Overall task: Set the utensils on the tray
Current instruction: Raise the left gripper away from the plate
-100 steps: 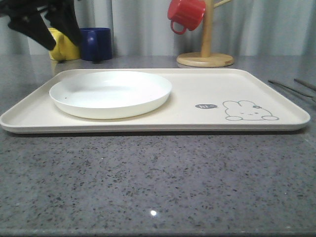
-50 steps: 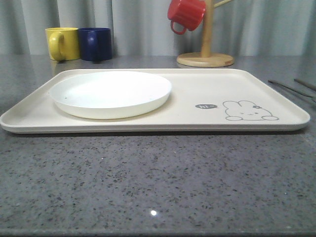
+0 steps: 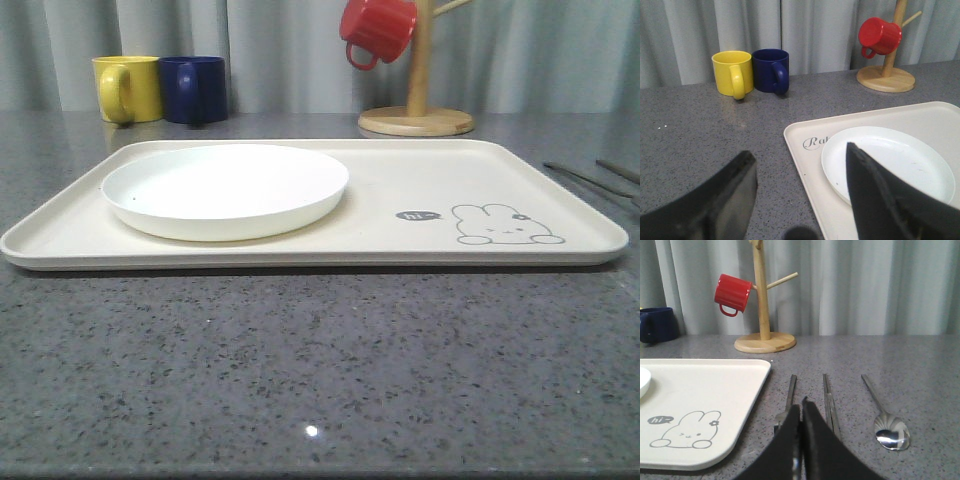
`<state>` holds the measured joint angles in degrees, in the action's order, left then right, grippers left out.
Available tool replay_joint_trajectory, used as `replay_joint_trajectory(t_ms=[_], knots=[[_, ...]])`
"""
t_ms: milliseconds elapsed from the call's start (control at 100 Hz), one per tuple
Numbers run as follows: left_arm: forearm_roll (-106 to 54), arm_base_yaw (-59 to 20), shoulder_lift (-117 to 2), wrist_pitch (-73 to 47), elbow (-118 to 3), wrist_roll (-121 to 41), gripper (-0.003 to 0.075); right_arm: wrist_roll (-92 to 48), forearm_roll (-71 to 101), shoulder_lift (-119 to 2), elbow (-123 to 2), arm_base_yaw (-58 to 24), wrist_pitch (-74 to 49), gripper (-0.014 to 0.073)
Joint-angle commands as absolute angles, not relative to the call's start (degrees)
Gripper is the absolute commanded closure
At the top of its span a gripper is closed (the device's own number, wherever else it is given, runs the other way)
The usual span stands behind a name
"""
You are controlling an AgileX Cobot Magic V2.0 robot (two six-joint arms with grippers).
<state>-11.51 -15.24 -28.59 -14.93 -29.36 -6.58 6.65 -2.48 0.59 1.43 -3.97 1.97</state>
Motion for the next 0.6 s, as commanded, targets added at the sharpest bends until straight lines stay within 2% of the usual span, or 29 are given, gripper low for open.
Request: replay_joint_trajectory(t_ms=[0, 110, 250, 480, 590], knots=[[-10.5, -15.6, -25.9, -9.7, -29.0, -6.8, 0.0371, 6.2, -2.5, 1.5, 1.6, -3.7, 8.1, 0.0662], [-9.4, -15.6, -23.9, -9.7, -27.4, -6.8, 0.0505, 6.2, -2.5, 1.4, 0.7, -3.7, 7.3, 0.0662], [-8.3, -15.6, -23.4, -9.6, -26.5, -6.8, 0.0743, 6.2, -2.5, 0.0, -4.2, -3.7, 1.0, 0.0662], [-8.1, -15.6, -23.4, -8.2, -26.3, -6.8, 0.0739, 6.2, -2.6, -11.6, -19.6, -3.7, -13.6, 0.0662], [-8.1, -15.6, -23.4, -8.2, -26.2, -6.8, 0.0739, 6.2, -2.6, -20.7, -29.4, -3.7, -25.6, 0.0662]])
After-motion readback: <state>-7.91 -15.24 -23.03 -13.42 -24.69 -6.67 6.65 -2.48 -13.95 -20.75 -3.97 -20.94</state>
